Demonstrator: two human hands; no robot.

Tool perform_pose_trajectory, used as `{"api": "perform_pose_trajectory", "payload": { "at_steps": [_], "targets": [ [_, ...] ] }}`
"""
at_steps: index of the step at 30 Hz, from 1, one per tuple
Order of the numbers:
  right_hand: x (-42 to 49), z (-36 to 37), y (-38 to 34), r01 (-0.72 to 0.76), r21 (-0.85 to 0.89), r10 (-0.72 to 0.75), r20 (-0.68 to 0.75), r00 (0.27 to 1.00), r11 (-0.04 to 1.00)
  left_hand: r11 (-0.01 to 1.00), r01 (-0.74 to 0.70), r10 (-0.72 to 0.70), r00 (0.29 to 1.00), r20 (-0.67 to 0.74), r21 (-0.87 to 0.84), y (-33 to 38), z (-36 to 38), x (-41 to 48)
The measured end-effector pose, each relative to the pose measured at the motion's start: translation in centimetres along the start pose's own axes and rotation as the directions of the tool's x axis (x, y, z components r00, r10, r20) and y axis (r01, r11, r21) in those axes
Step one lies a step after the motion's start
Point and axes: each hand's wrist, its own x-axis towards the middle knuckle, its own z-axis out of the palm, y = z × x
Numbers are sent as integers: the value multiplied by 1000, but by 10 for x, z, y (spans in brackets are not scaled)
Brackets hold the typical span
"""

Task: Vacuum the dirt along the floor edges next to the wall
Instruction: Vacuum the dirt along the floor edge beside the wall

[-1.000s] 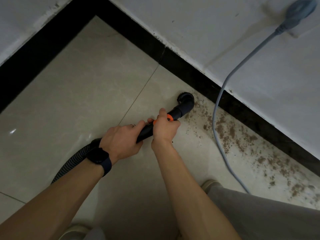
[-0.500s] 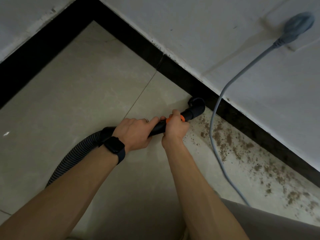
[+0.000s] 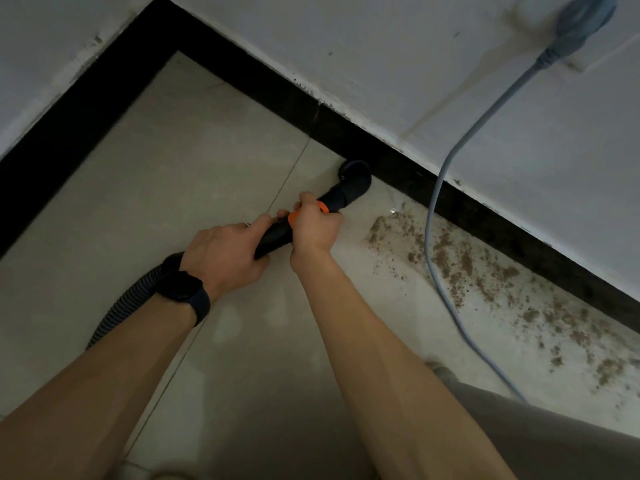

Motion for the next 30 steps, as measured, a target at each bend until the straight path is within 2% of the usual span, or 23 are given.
{"api": "perform_pose_trajectory", "payload": {
  "at_steps": [3,6,13,19,27,30],
  "targets": [
    [-5,-6,0,-55,110,48,61,997,992,1000,6,-6,1000,9,4,-5,0,-14],
    [-15,-21,12,-84,164,78,45,996,983,1000,-30,30,999,37,-6,-10,3,-42],
    [-79,-55,89,-170,27,172,-92,981,985,993,-120,118,988,102,14,-38,17,-140],
    [-126,-79,130,-216,-51,210,-99,973,975,991,-126,121,988,91,46,-44,21,-205],
    [-125,-106,122,-196,-48,186,-168,968,979,986,-155,145,980,140,67,-19,33,-204],
    [-111,-109,111,-164,-16,158,-188,969,986,983,-164,155,981,114,76,-7,34,-189]
  ]
}}
